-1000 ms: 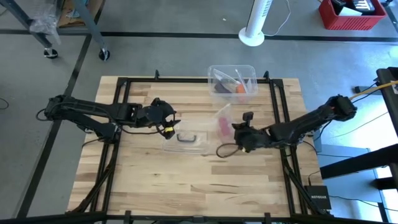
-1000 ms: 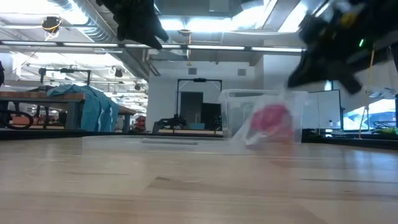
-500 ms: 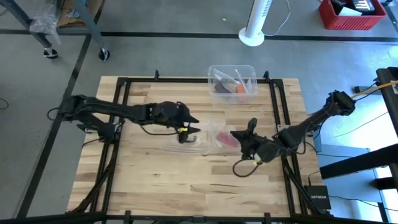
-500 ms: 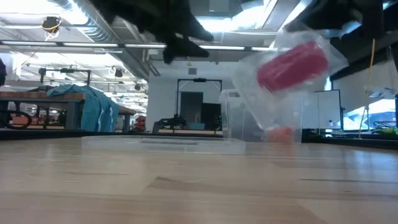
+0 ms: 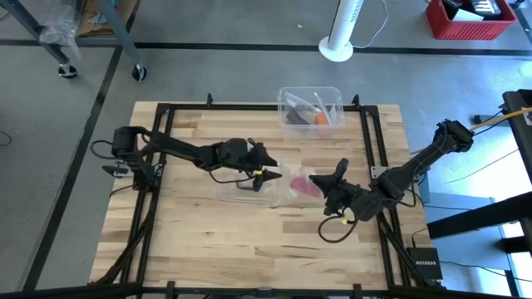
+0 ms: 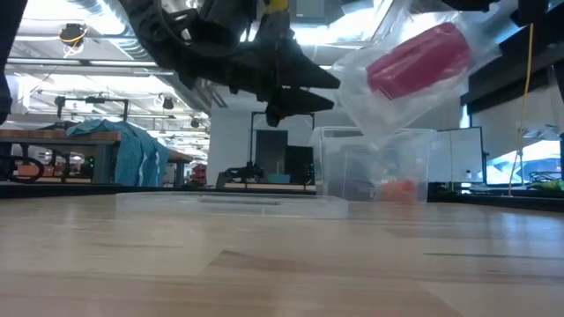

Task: Roll bandage
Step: Put the transparent zip lock bag into the transparent bin

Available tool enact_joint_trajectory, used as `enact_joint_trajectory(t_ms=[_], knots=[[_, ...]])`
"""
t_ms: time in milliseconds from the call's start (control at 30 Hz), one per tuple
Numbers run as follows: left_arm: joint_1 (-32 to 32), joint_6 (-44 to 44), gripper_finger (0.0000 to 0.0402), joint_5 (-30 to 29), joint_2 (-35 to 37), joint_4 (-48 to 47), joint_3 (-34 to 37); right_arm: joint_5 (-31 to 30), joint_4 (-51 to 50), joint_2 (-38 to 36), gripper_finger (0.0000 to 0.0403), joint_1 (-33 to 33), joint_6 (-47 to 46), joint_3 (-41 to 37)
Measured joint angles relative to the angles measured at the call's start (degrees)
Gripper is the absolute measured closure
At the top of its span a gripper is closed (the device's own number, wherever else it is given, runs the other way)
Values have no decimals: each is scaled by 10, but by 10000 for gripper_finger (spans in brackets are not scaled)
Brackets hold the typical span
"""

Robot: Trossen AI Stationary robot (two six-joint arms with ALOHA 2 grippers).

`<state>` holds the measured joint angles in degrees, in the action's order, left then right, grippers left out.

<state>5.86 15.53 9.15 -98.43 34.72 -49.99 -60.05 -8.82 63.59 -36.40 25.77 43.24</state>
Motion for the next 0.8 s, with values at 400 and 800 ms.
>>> enact_joint_trajectory(t_ms=[400,800], knots=[[-10,-12,192,29,-10,37,0,5,4,0,403,0,0,0],[-21,-45,317,44,-10,49,-7,7,5,0,403,0,-2,0]])
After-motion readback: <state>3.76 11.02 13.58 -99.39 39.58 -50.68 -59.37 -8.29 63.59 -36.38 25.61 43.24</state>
